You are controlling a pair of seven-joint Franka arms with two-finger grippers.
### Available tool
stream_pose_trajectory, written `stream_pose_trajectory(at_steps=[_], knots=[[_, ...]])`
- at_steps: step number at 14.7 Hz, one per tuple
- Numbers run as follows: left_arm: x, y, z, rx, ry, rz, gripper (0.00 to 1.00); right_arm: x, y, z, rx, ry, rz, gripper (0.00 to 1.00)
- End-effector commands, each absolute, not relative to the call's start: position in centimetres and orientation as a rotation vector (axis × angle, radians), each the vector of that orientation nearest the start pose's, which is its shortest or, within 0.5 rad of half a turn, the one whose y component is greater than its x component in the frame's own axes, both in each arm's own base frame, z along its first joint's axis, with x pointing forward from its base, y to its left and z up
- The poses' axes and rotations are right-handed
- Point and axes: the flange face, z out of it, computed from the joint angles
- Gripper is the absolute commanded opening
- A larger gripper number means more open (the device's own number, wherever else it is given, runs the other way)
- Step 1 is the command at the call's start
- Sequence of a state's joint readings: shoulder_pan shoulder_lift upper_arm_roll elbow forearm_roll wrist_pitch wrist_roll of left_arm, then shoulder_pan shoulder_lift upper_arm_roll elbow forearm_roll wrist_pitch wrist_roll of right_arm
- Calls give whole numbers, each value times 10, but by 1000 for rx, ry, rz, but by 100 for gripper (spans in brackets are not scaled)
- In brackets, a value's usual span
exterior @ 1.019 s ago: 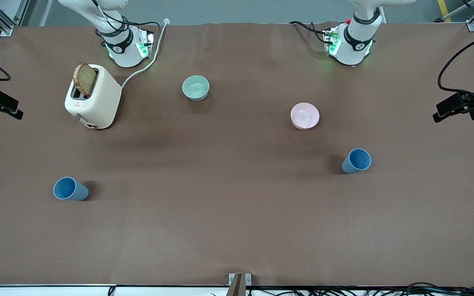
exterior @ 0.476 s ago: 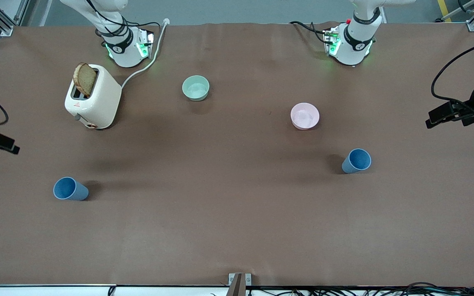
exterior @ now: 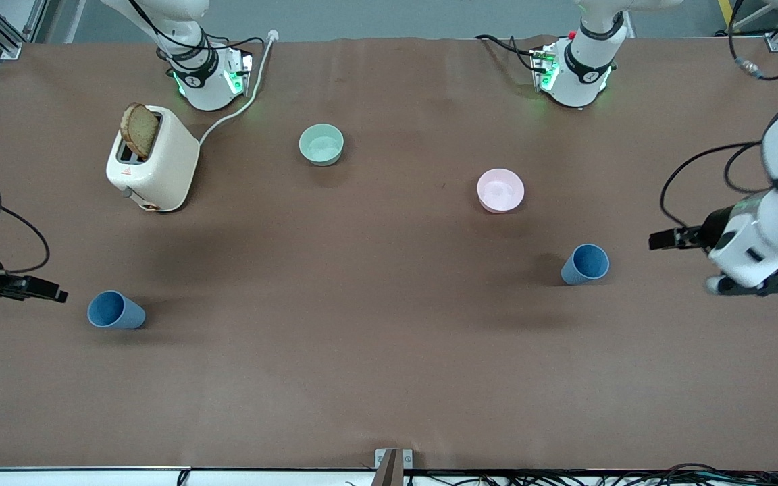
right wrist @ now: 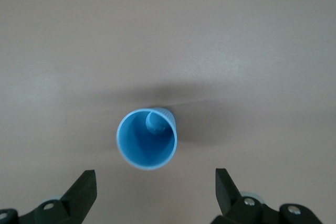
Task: Stack blue cups with both arms
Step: 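Lower the right gripper and the left gripper around the blue cups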
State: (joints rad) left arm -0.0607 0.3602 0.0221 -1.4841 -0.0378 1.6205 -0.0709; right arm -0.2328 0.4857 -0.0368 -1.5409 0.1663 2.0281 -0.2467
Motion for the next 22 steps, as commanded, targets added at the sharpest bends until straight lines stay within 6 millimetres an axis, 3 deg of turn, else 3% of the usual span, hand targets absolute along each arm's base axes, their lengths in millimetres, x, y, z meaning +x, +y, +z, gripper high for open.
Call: stream_pose_trajectory(at_steps=[1, 4, 6, 8, 12, 14, 16, 18, 20, 22], knots=[[643, -43, 414, -3153, -16, 356, 100, 675, -178, 333, -2984, 147, -53, 100], [631, -41, 349, -3155, -23, 292, 100, 674, -183, 295, -2952, 180, -13, 96], [621, -54, 322, -3162, 4, 245, 100, 671, -183, 274, -2910, 170, 11, 92], [616, -56, 308, -3163, 8, 230, 100, 667, -190, 260, -2867, 187, 15, 84], [608, -57, 283, -3156, 12, 268, 100, 666, -191, 252, -2868, 174, 4, 62], [607, -56, 280, -3156, 10, 278, 100, 666, -191, 251, -2868, 174, 2, 34], [603, -54, 270, -3151, 4, 311, 100, 667, -190, 252, -2870, 172, -2, 15], [601, -53, 266, -3148, 2, 333, 100, 668, -189, 252, -2872, 169, -7, 5], [600, -49, 254, -3144, -6, 364, 97, 668, -187, 256, -2874, 158, -2, 3], [602, -49, 255, -3144, -4, 359, 87, 669, -184, 270, -2881, 150, -17, 2]])
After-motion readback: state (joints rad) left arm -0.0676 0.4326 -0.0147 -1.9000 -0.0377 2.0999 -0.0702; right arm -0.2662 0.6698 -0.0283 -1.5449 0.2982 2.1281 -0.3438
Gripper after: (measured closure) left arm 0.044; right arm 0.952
